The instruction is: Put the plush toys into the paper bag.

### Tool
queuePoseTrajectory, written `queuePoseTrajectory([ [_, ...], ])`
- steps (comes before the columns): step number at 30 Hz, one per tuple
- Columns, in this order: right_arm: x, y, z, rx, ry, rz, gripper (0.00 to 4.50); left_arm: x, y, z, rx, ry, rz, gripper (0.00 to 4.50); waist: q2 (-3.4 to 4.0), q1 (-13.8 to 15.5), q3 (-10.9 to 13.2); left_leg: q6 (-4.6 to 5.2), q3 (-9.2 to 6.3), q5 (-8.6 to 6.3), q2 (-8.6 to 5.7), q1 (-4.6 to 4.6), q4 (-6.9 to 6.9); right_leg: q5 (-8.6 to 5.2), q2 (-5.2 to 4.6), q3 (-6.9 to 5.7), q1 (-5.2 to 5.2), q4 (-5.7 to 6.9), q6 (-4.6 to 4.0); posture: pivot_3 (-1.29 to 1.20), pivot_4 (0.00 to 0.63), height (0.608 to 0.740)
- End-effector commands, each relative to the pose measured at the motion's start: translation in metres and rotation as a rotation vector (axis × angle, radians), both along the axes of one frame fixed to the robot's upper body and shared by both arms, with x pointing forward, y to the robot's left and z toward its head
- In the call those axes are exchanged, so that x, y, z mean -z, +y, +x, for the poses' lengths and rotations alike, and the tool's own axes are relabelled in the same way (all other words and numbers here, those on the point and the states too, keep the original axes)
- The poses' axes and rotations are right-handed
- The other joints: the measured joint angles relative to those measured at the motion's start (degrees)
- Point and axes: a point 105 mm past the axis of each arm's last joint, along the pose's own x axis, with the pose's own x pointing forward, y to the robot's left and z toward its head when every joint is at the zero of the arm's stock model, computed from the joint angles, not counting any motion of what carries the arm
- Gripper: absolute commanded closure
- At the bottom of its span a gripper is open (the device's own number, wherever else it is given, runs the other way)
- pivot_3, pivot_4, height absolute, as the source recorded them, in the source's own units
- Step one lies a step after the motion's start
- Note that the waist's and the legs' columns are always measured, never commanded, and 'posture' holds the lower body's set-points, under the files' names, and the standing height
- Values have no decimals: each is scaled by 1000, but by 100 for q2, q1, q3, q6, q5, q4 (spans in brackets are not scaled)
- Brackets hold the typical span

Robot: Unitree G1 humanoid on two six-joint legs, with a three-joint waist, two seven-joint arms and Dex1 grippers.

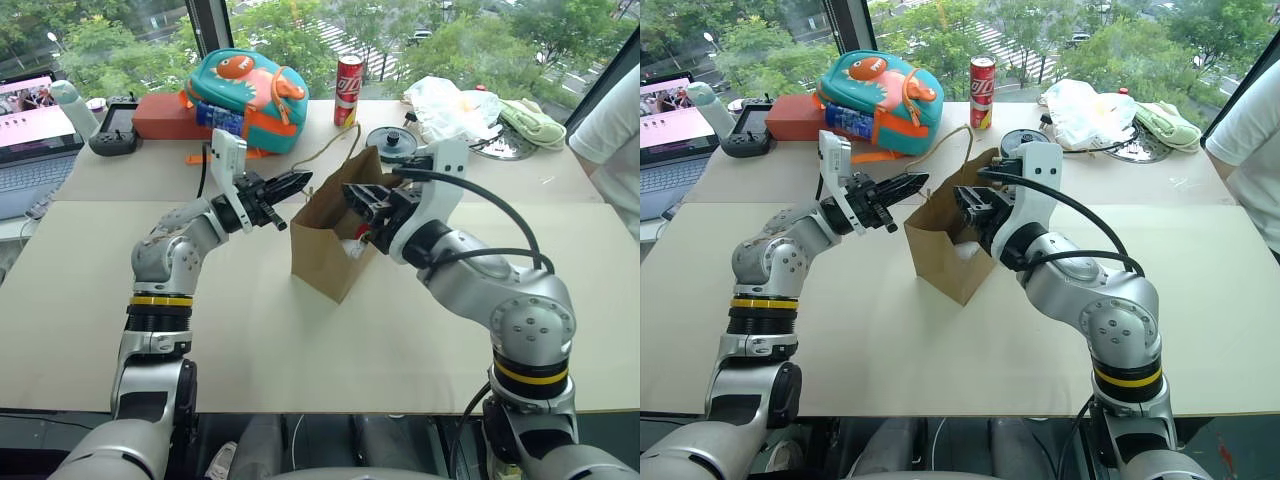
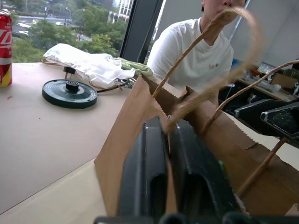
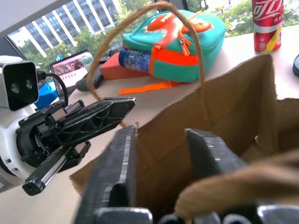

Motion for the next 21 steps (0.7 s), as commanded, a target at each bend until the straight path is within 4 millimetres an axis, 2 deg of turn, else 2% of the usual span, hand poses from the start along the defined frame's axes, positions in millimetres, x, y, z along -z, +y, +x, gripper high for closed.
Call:
queuePoseTrajectory([
  [1,-15,2,-8,-34,-57,23,616,-17,-6,-12,63,-37,-29,2351,0,-1,0,0,0,0,0,0,0,0,0,0,0,0,0,0,150,739],
  [2,-16,1,-8,-39,-55,23,343,-20,-7,-14,76,-24,-50,2043,0,-1,0,0,0,0,0,0,0,0,0,0,0,0,0,0,150,739],
  [3,-16,0,-9,-40,-54,23,165,-23,-7,-15,84,-15,-64,1980,0,-1,0,0,0,0,0,0,0,0,0,0,0,0,0,0,150,739],
  [4,-16,-2,-10,-49,-53,19,0,-26,-8,-17,101,2,-84,1377,0,-1,0,0,0,0,0,1,0,0,0,0,0,0,0,0,150,739],
  [5,-16,-5,-11,-61,-51,19,0,-29,-8,-19,112,8,-92,1275,0,-2,0,0,0,0,0,1,0,0,0,0,0,0,0,0,150,739],
  [6,-15,-11,-13,-69,-42,19,0,-31,-8,-22,136,18,-97,846,0,-3,0,0,0,0,0,0,1,0,0,0,0,0,0,0,150,739],
  [7,-13,-18,-15,-81,-31,14,0,-33,-9,-26,158,23,-96,620,0,0,0,0,0,0,-1,-1,1,0,0,0,0,0,0,0,150,739],
  [12,-8,-38,-30,-169,5,-49,0,-31,-5,-34,185,63,-75,620,-1,12,0,0,0,0,-5,-2,-1,0,-5,-1,5,-13,1,0,150,739],
  [16,-5,-47,-40,-231,27,-86,0,-25,2,-35,173,86,-57,620,-1,-12,1,0,0,0,-1,1,-1,-1,-1,-1,5,-13,1,0,150,739],
  [21,2,-60,-42,-234,64,-116,0,-16,11,-33,135,117,-52,620,-2,4,1,0,2,0,2,6,-1,-1,4,1,6,-11,2,0,150,739],
])
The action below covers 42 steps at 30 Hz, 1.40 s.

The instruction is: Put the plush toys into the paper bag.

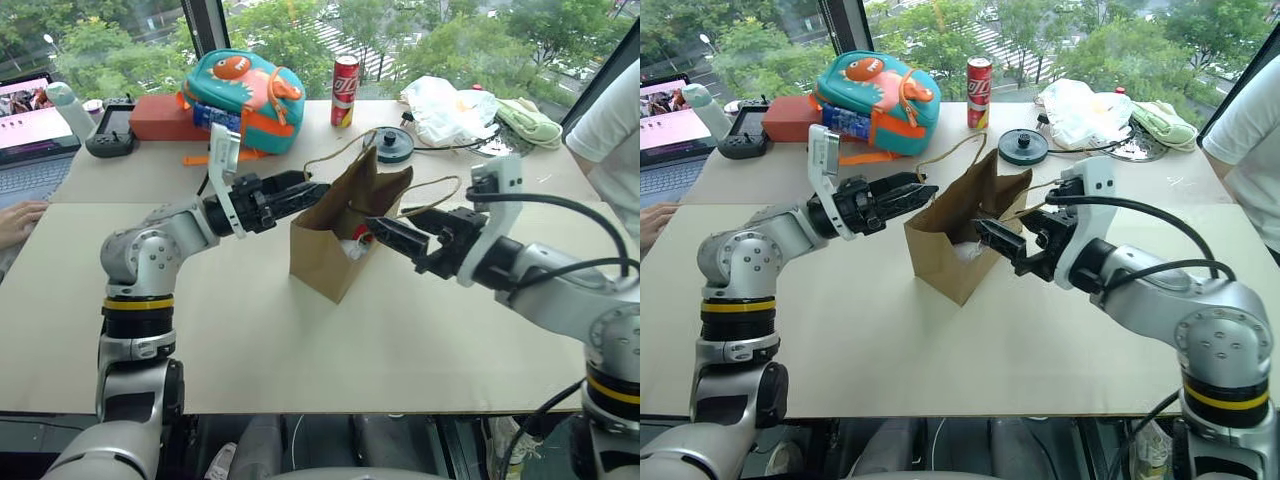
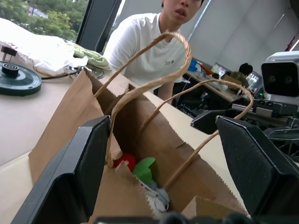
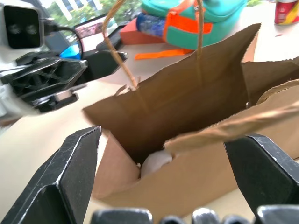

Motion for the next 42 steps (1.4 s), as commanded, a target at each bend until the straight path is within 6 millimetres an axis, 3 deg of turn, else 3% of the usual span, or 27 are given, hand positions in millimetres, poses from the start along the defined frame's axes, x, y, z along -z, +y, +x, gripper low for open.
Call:
queuePoseTrajectory([
  [1,-6,-7,-5,-21,-23,-1,0,-8,6,-2,-9,-25,-15,620,0,16,0,0,0,0,0,-2,3,0,0,0,1,0,0,0,150,739],
  [3,-2,-9,-6,-22,-16,-13,0,-6,8,-2,-16,-22,-11,620,-1,24,0,0,1,0,-2,-4,5,0,-2,0,1,-2,0,0,150,739],
  [5,3,-16,-5,1,-15,-38,500,-5,14,-3,-22,-16,-8,563,0,27,0,0,0,0,-2,-5,5,0,-2,0,3,-6,0,0,150,739],
  [10,20,-19,-4,9,-9,-134,2220,9,21,-15,26,28,24,563,-1,18,0,0,2,0,-1,-5,3,0,-2,0,0,-6,1,0,150,739],
  [14,22,-16,-2,2,-22,-143,3484,35,30,-27,58,41,140,563,0,0,0,0,2,0,1,-1,2,0,0,1,-1,-3,1,0,150,739],
  [17,23,-13,0,-3,-29,-146,4452,43,31,-27,57,3,197,563,-1,29,1,0,3,0,0,1,1,-1,-1,2,0,-4,0,0,150,739],
  [25,26,0,3,-37,-37,-156,4452,49,21,-25,33,-179,294,563,-1,92,1,0,5,0,-2,-6,3,0,-6,2,0,-12,-1,0,150,739],
  [42,24,48,27,-112,-80,-177,4452,66,-10,-33,93,-208,308,563,-1,29,0,0,4,0,-2,-5,4,0,-5,2,0,-6,-2,0,150,739],
])
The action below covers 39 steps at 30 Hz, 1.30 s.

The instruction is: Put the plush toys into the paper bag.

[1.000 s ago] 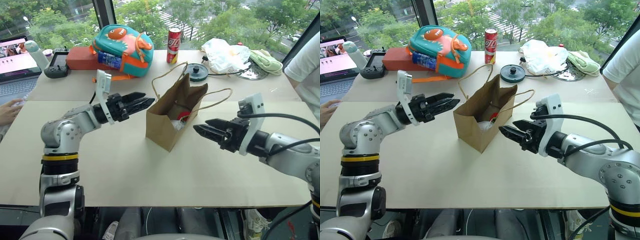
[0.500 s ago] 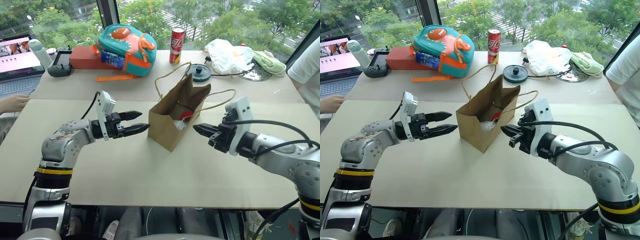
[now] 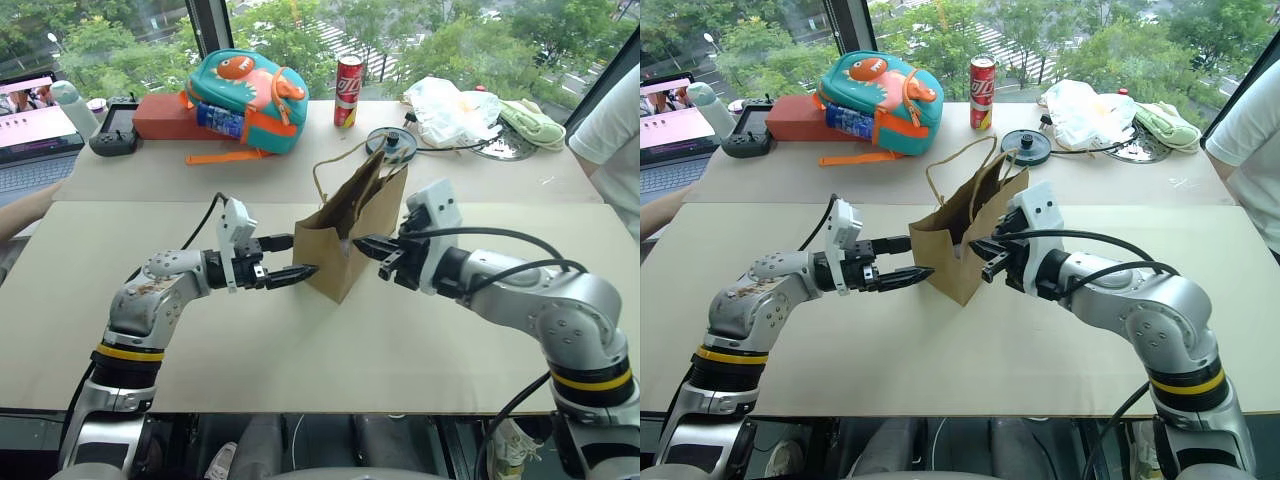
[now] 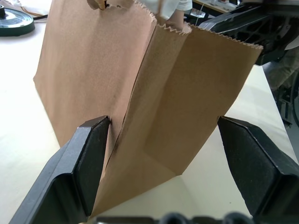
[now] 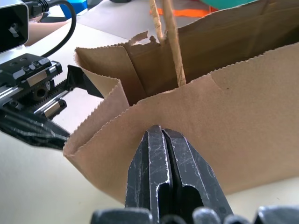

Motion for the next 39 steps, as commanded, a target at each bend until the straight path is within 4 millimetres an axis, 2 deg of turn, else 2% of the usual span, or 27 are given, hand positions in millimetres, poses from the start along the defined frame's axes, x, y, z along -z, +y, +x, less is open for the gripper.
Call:
queuePoseTrajectory([
  [1,-10,10,2,-28,-42,0,4452,-5,-9,-3,26,-62,6,563,1,0,0,0,0,0,0,0,0,0,0,0,-1,0,0,0,150,739],
  [11,-10,20,9,-23,-35,24,4452,4,-29,-12,77,-82,20,563,1,-5,0,0,-1,0,0,2,1,0,0,-1,-1,6,0,0,150,739],
  [15,-10,19,9,-13,-32,34,4452,9,-34,-3,-14,-77,-6,563,2,-4,-1,0,-1,0,-1,2,1,0,0,-1,0,8,0,0,150,739],
  [20,-11,19,9,-7,-30,43,4452,0,-31,17,-142,-135,-29,563,2,-4,-1,0,-2,0,-1,3,2,1,0,-1,0,10,-1,0,150,739],
  [24,-12,19,9,-5,-29,45,4452,-3,-30,19,-152,-144,-39,563,2,-15,-1,0,-3,0,0,4,2,1,2,-1,0,13,-1,0,150,739],
  [27,-12,19,9,-5,-29,46,4500,-5,-30,19,-150,-146,-50,1314,2,-11,-1,0,-3,0,0,4,1,1,1,-1,-1,13,-1,0,150,739],
  [35,-14,18,10,0,-34,46,4500,-6,-29,19,-156,-146,-58,4272,2,-11,-1,0,-3,0,-1,3,1,1,1,-1,0,12,-1,0,150,739],
  [36,-14,17,10,1,-34,47,4500,-6,-28,20,-160,-147,-56,4425,2,-11,-1,0,-3,0,-1,3,1,0,1,-1,0,12,-1,0,150,739],
  [39,-14,16,11,4,-36,48,4500,-7,-27,24,-184,-149,-55,4425,1,-11,-1,0,-3,0,-1,4,1,1,1,-1,0,12,-1,0,150,739],
])
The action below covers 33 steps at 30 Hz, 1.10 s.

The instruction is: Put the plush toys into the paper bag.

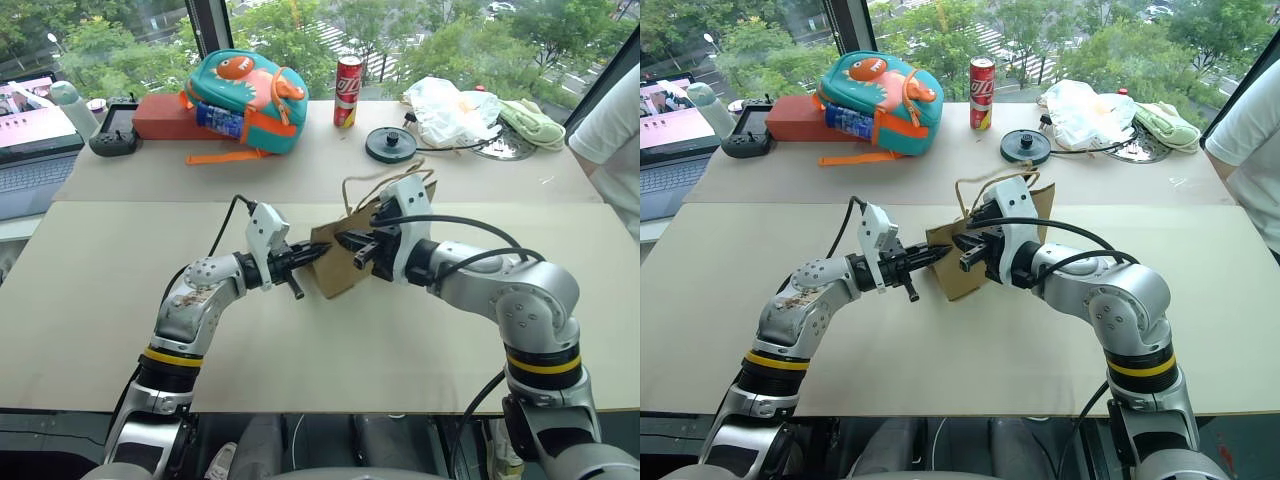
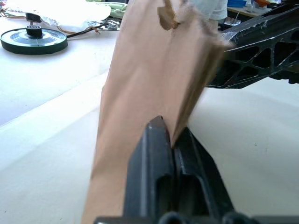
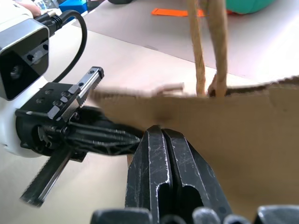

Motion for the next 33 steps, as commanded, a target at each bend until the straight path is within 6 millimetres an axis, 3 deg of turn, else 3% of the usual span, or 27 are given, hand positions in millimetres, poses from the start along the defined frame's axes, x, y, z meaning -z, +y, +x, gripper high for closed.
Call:
queuePoseTrajectory([
  [1,-14,0,-2,-8,-52,23,4500,-16,1,6,-22,-58,-25,4425,0,0,0,0,0,0,0,0,0,0,0,0,0,0,0,0,150,739],
  [5,-20,-3,-5,-10,-66,35,4500,-16,2,12,-56,-57,-31,4425,0,0,0,0,0,0,0,0,0,0,0,0,0,0,0,0,150,739],
  [10,-35,-13,-23,-77,-104,57,4500,-16,3,15,-66,-52,-38,4425,0,5,0,0,0,0,-2,-2,0,0,-1,0,0,-3,0,0,150,739],
  [20,-41,-36,-20,-11,-114,59,4500,-14,2,17,-77,-49,-49,4425,0,1,0,0,-1,0,0,2,0,0,1,-1,2,0,0,0,150,739],
  [30,-46,-40,-23,3,-129,78,4500,-17,2,16,-67,-65,-46,4425,0,3,0,0,-1,0,-1,0,0,0,0,0,2,-2,0,0,150,739],
  [33,-50,-42,-24,-1,-143,85,4500,-26,2,15,-58,-66,-84,4425,0,2,0,0,-1,0,-1,1,0,0,0,0,2,-1,0,0,150,739],
])
